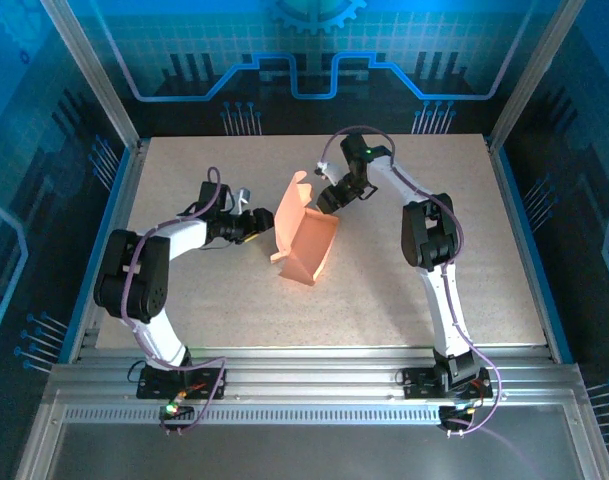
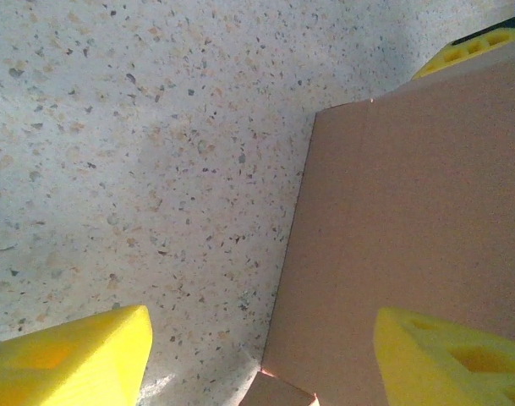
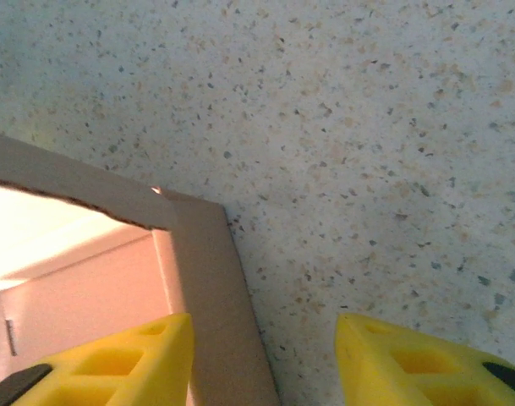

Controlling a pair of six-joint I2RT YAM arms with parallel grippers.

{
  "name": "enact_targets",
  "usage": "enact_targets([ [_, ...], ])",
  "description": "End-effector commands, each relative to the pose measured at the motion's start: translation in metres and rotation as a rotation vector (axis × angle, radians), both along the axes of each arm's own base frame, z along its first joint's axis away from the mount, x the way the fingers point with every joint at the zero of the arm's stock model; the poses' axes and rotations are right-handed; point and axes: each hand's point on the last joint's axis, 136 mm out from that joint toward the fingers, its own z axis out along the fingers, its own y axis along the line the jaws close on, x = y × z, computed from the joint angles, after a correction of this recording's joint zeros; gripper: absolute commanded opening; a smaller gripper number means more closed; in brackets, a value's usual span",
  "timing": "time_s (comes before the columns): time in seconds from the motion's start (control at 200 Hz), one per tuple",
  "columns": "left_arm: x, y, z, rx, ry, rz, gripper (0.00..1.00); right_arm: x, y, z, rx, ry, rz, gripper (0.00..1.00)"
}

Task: Fold the paper box

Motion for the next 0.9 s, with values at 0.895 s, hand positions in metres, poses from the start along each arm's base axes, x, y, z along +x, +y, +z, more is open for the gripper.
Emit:
enact_targets([
  [0.895, -0.005, -0.006, -0.009, -0.033, 0.031, -0.017, 0.71, -0.011, -0.023, 0.008, -0.349, -0.253, -0.120, 0.14],
])
